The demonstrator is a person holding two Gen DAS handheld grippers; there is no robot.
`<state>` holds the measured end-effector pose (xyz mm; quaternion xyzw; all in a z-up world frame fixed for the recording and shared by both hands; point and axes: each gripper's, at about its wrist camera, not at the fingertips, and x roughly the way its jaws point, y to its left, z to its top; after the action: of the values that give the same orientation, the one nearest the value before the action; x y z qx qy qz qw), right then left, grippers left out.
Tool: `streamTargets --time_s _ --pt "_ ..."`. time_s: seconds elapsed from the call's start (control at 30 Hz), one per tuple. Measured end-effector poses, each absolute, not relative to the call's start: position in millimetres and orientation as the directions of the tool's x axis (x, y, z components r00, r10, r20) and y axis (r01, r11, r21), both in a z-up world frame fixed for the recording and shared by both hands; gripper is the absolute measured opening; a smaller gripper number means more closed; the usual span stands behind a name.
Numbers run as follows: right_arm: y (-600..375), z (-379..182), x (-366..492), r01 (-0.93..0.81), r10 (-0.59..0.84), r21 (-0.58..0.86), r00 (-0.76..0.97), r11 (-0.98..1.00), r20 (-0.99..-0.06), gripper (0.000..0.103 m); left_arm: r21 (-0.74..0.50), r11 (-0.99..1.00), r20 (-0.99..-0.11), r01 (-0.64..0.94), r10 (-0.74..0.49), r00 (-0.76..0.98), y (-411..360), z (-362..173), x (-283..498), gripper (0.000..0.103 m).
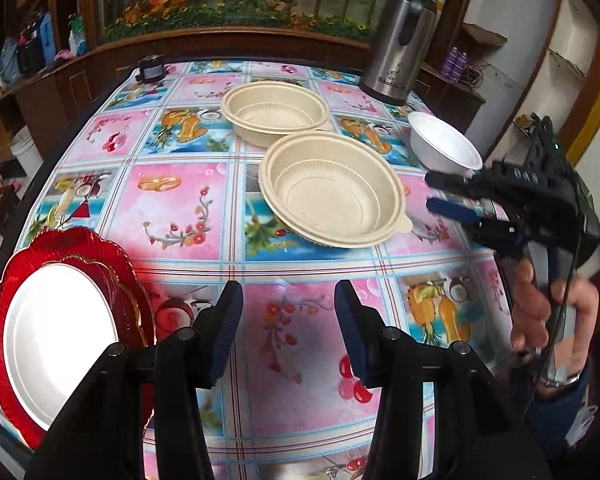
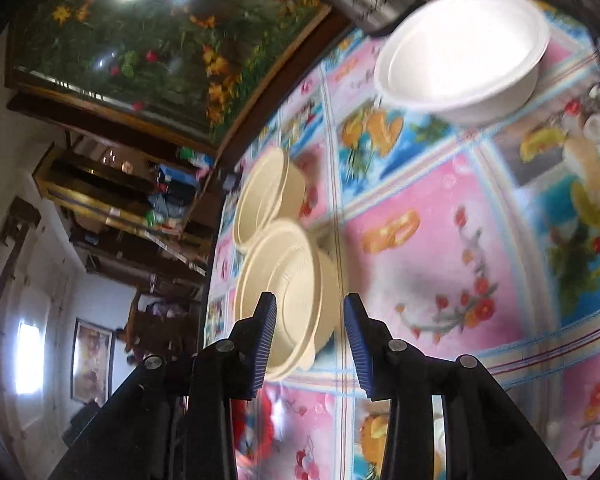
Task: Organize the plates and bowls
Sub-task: 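Move the left tool toward the nearer beige fibre bowl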
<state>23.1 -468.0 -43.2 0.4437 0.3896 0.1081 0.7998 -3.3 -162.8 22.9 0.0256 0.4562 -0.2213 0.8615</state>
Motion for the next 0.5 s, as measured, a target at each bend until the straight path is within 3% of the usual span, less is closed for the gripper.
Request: streamTargets --time_s 0.13,0.4,0.5 --pt "-439.7 -42.4 29.5 0.130 0.540 0.739 0.601 0.661 -0.589 0.054 -0.182 0.899 -0.808 0.399 -0.368 0.461 -163.6 16.9 -0.6 0.046" --pt "-418.6 -44.2 31.8 0.118 0.513 0.669 0.550 0.734 -0.659 0.053 -0.167 0.899 -0.814 0.405 -0.358 0.457 -168.7 15.9 -0.1 0.046" --pt "-424.5 -38.4 29.1 0.171 0.386 0.582 0.597 0.795 -0.703 0.053 -0.161 0.899 -0.817 0.407 -0.352 0.456 -170.6 15.3 0.5 0.046"
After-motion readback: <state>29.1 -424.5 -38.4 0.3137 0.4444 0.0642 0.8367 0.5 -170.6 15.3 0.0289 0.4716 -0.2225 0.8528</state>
